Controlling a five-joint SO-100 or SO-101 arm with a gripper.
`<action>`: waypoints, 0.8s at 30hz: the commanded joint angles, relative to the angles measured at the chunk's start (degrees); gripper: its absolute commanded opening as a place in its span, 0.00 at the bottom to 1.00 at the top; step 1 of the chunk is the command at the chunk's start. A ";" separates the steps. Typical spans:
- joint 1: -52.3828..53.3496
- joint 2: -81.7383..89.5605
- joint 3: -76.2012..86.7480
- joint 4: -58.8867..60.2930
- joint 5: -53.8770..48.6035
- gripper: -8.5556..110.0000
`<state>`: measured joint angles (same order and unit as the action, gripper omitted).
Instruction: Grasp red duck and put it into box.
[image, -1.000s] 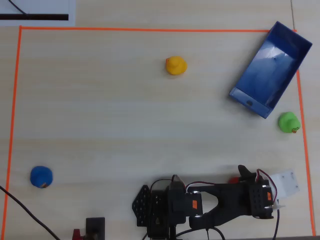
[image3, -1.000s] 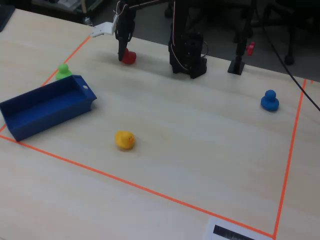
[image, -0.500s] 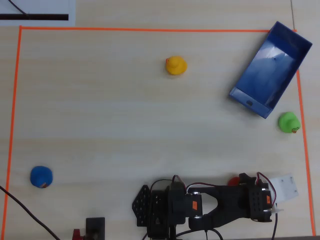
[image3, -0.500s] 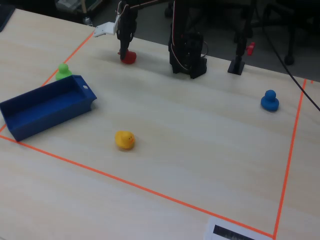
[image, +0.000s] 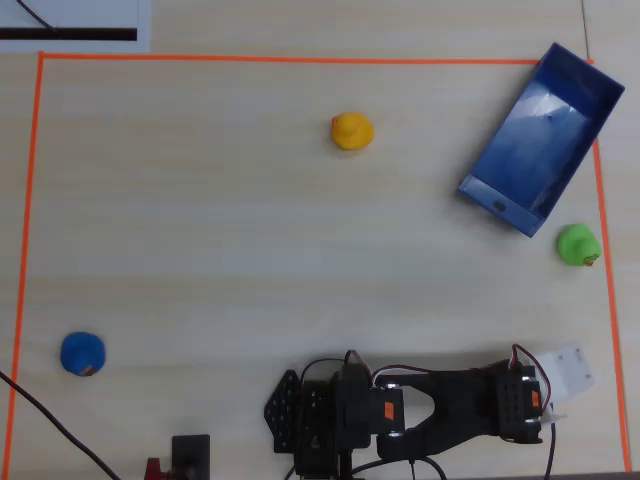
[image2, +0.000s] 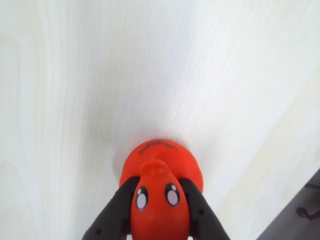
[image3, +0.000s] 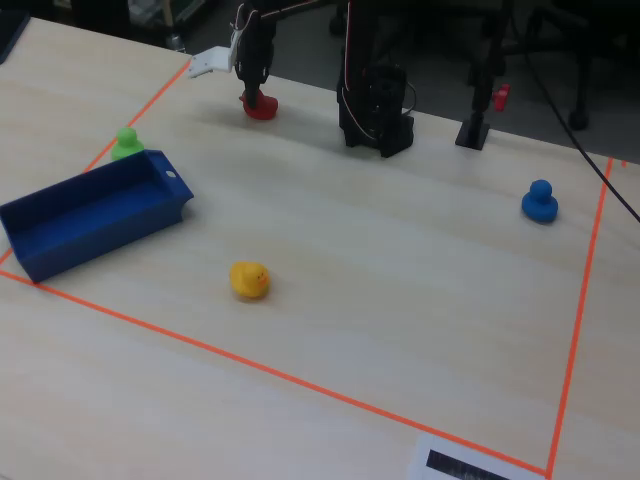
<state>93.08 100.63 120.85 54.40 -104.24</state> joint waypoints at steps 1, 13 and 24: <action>-0.35 1.58 -1.14 -2.81 2.11 0.07; -14.85 5.27 -22.41 -4.39 22.50 0.07; -37.62 3.87 -35.95 -3.08 29.00 0.07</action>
<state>62.31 103.89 89.03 54.40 -76.64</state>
